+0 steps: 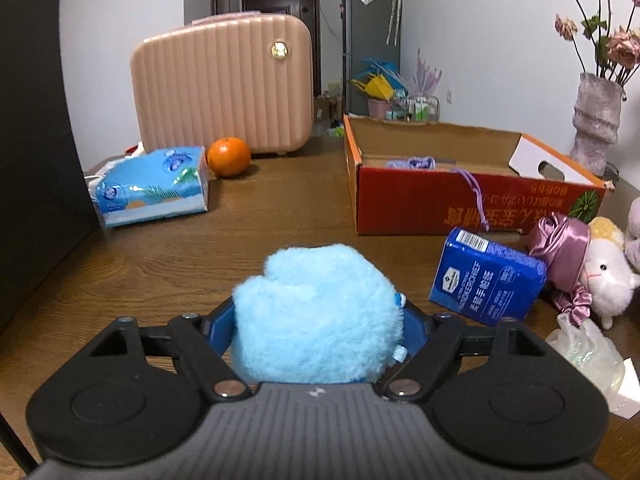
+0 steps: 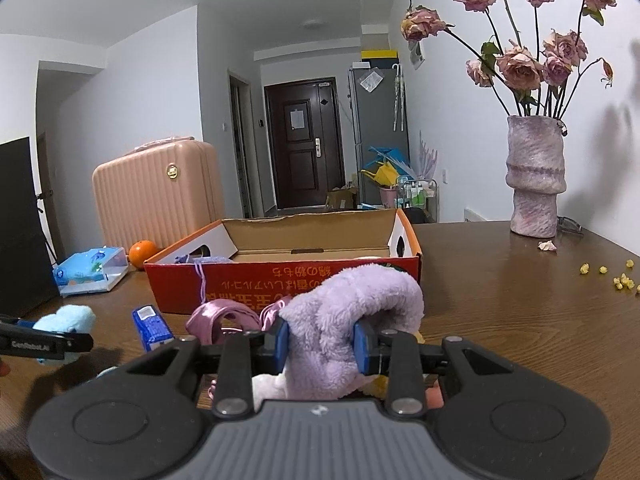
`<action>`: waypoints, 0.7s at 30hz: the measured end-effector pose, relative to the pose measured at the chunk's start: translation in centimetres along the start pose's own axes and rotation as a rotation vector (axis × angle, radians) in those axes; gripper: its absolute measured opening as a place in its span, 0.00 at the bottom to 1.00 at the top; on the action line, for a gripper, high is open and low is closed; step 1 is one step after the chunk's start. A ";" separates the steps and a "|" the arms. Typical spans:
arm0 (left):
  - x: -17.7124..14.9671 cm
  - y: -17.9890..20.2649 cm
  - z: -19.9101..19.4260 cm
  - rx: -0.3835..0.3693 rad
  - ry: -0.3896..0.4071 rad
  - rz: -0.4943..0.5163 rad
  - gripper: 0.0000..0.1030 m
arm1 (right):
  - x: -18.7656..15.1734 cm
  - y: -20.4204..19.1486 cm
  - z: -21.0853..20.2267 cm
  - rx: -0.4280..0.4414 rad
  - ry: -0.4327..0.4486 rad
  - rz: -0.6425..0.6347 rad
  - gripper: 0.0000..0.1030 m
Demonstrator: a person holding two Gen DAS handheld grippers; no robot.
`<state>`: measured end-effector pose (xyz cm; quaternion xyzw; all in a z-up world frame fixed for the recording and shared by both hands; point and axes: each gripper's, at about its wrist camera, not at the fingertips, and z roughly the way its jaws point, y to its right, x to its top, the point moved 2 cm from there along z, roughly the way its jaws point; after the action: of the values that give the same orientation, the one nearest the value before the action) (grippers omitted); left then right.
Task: Organize soft objects
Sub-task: 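Carry the light-blue plush and lilac towel with both tools over the cardboard box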
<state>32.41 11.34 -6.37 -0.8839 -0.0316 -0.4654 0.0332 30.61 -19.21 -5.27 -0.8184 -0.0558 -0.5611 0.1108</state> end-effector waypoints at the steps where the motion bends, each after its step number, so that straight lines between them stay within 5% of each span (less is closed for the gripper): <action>1: 0.0 0.0 -0.3 0.002 0.009 -0.003 0.77 | 0.0 0.0 -0.1 -0.001 0.002 0.002 0.30; 21: 0.6 0.3 -4.1 0.008 0.118 -0.083 0.77 | 0.9 0.0 0.0 0.042 -0.023 0.009 0.30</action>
<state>29.37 10.72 -3.55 -0.8527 -0.0683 -0.5176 0.0192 30.89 -19.23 -4.42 -0.8224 -0.0654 -0.5500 0.1299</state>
